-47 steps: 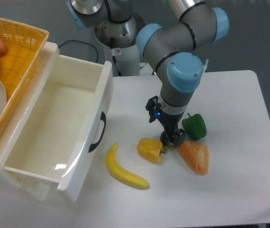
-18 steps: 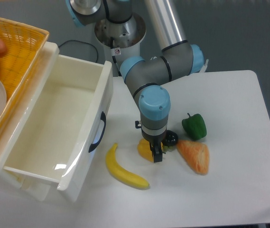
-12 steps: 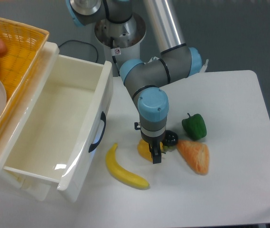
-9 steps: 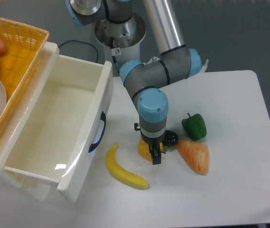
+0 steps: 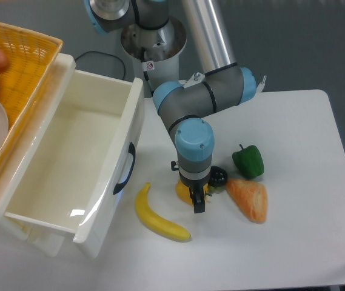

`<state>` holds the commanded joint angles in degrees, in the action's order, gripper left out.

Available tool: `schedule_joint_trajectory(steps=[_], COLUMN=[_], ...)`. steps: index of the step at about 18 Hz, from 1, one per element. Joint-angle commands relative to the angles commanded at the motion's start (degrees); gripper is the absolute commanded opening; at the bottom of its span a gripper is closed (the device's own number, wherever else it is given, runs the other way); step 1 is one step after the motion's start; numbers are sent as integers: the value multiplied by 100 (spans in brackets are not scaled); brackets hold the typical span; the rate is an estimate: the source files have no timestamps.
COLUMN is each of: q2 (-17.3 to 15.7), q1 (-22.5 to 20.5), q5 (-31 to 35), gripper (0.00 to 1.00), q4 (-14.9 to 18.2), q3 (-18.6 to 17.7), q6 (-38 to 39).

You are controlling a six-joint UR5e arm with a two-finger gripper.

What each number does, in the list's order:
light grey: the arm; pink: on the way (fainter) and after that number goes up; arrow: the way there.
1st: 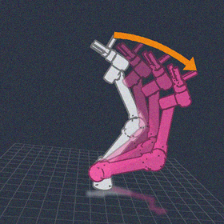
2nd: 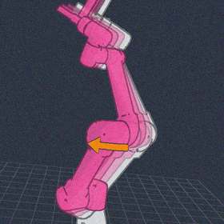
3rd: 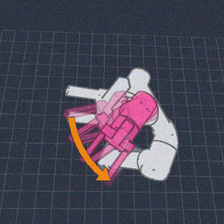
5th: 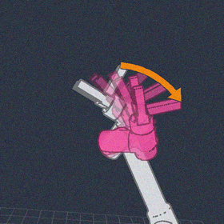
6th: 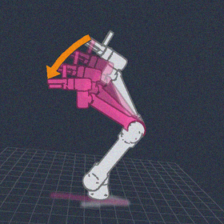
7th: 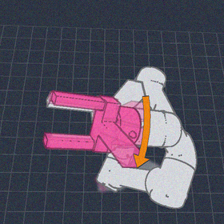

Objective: Pick up the yellow pepper
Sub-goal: 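Lower the open gripper onto the yellow bell pepper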

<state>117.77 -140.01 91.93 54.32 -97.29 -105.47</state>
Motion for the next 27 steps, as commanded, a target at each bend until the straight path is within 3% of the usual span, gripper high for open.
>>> schedule_joint_trajectory(steps=[27], q2=[-35], q1=[-105], q5=[-53], gripper=[100], q4=[18], q3=[17], q6=[-193])
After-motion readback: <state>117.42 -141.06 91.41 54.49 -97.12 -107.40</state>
